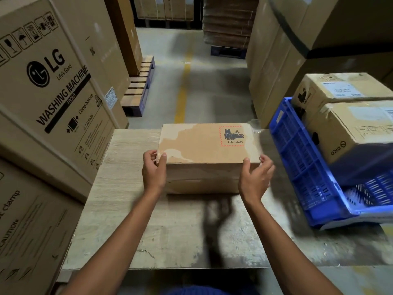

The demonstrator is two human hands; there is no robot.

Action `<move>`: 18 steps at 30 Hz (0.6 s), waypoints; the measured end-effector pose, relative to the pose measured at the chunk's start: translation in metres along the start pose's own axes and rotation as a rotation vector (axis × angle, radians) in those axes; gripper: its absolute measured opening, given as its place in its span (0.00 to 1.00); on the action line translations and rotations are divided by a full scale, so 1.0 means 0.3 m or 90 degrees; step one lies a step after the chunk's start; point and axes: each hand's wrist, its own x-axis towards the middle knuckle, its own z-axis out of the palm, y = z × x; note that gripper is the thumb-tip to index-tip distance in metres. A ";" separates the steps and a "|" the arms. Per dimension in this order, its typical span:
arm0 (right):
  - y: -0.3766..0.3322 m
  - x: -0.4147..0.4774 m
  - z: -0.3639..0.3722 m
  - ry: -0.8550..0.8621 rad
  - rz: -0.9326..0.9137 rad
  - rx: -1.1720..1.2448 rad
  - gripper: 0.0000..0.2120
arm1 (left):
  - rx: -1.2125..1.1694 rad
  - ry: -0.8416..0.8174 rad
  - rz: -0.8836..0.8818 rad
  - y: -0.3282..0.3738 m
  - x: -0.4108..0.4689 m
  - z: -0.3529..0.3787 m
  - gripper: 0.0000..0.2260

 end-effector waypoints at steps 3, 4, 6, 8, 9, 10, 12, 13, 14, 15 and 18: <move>-0.037 0.017 0.010 -0.011 -0.241 -0.137 0.17 | 0.153 0.007 0.268 0.013 -0.003 -0.003 0.16; -0.048 0.021 0.022 -0.043 -0.321 -0.140 0.14 | 0.192 0.005 0.352 0.014 -0.004 0.004 0.13; -0.077 0.011 0.057 -0.134 -0.446 -0.108 0.10 | 0.261 0.001 0.472 0.015 -0.006 0.020 0.07; -0.114 -0.023 0.097 -0.200 -0.557 -0.117 0.06 | 0.309 -0.009 0.522 0.009 -0.012 0.034 0.07; -0.128 -0.042 0.118 -0.219 -0.605 -0.127 0.06 | 0.331 -0.018 0.528 0.002 -0.013 0.036 0.10; -0.137 -0.061 0.137 -0.228 -0.636 -0.136 0.07 | 0.352 -0.027 0.526 -0.010 -0.012 0.039 0.12; -0.139 -0.090 0.163 -0.220 -0.648 -0.151 0.07 | 0.391 -0.043 0.515 -0.022 -0.020 0.040 0.13; -0.139 -0.095 0.168 -0.213 -0.643 -0.164 0.07 | 0.412 -0.050 0.513 -0.021 -0.027 0.040 0.13; -0.140 -0.091 0.172 -0.208 -0.643 -0.190 0.06 | 0.434 -0.057 0.517 -0.016 -0.029 0.039 0.13; -0.148 -0.081 0.176 -0.210 -0.651 -0.224 0.06 | 0.456 -0.065 0.522 -0.003 -0.025 0.035 0.13; -0.206 -0.026 0.194 -0.267 -0.674 -0.328 0.09 | 0.498 -0.093 0.542 0.058 0.020 0.029 0.11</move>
